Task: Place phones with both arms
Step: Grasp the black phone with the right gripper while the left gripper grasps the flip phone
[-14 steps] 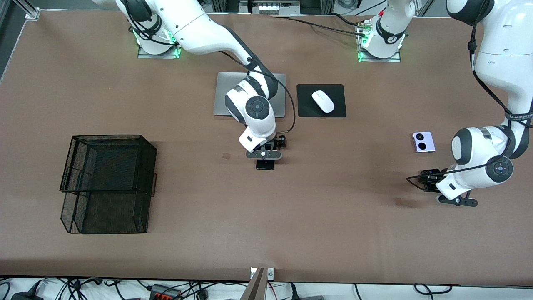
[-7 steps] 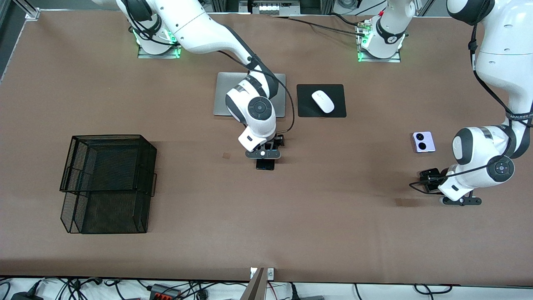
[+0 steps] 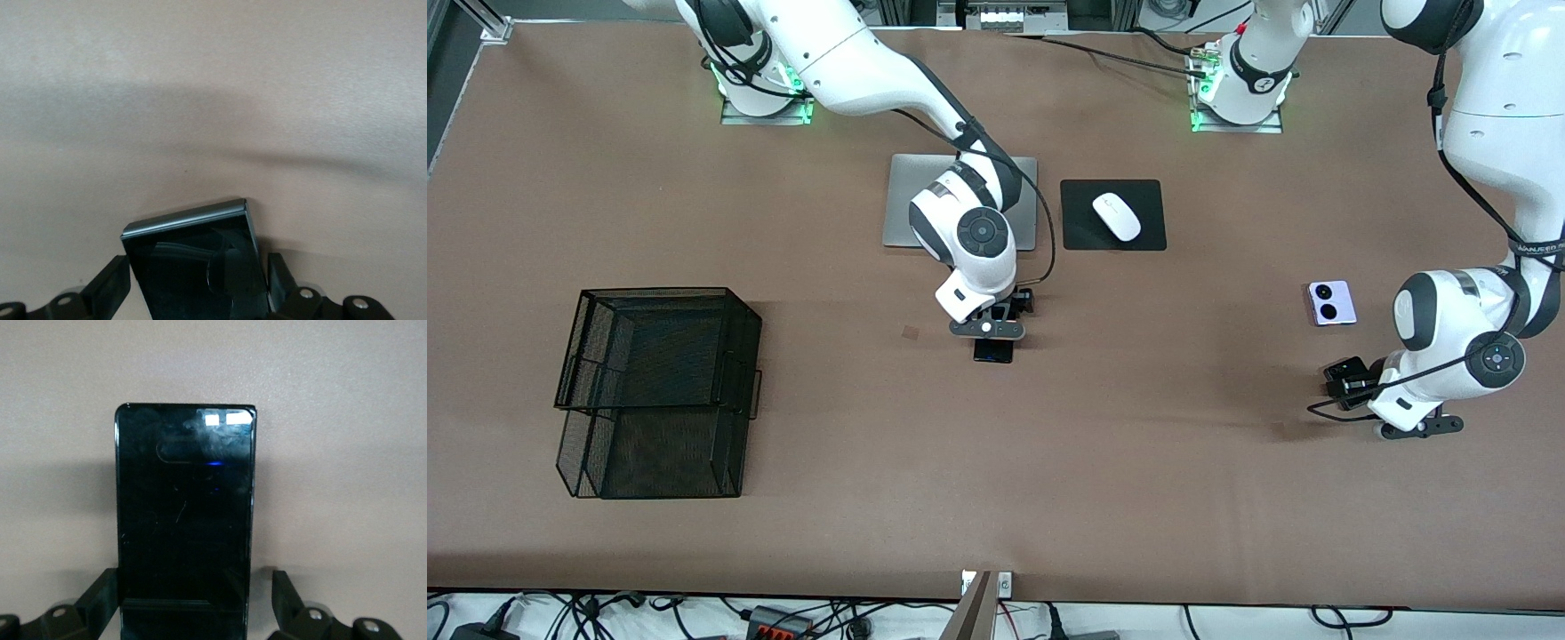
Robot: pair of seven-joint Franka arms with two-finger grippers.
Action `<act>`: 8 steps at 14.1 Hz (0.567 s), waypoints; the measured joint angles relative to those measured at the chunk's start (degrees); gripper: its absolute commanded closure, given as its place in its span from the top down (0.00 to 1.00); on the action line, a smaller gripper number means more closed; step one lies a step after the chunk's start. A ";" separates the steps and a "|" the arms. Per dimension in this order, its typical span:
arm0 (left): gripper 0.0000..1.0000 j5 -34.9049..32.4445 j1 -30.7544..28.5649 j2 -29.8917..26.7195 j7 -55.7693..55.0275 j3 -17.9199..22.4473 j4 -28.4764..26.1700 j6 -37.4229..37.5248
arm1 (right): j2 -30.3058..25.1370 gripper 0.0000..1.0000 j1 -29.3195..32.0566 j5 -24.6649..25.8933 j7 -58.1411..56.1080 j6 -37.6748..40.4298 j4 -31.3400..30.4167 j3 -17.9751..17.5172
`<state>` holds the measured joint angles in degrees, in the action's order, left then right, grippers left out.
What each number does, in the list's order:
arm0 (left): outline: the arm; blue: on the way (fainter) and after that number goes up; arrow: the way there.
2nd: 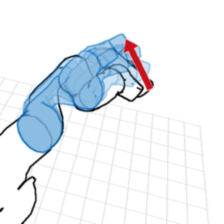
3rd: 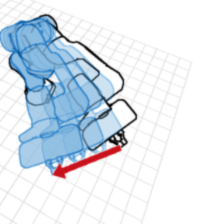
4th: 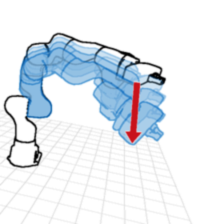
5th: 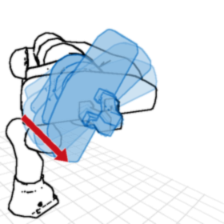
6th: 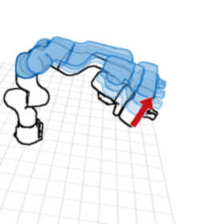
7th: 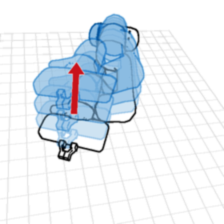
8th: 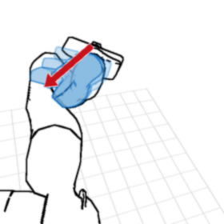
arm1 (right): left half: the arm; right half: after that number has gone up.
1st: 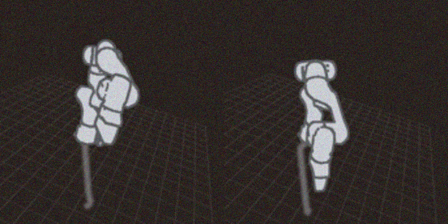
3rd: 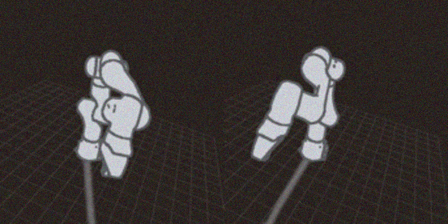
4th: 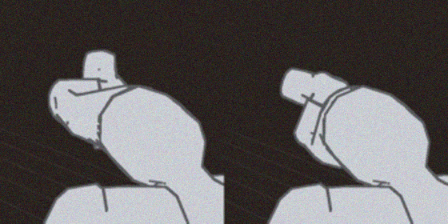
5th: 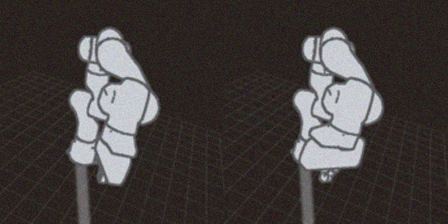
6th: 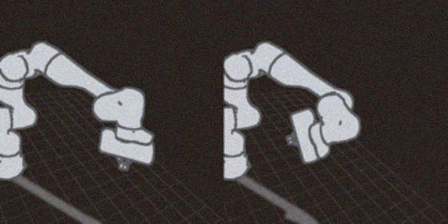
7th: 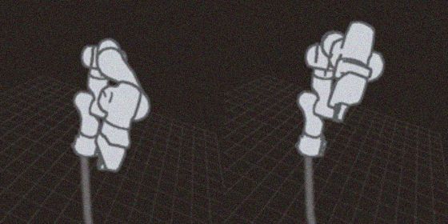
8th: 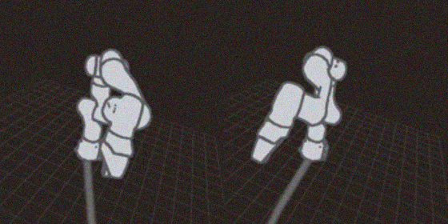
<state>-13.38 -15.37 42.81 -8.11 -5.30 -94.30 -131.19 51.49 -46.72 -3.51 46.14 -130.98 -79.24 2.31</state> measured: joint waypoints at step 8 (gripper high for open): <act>0.90 -0.23 0.27 -0.03 -11.11 0.18 0.00 1.26 | 0.68 0.24 -0.10 0.00 1.20 -0.79 0.18 -0.04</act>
<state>-13.62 -15.10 42.77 -19.22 -5.12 -94.30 -129.93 52.17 -46.82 -3.51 47.34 -131.77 -79.06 2.27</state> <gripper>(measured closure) 0.106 0.084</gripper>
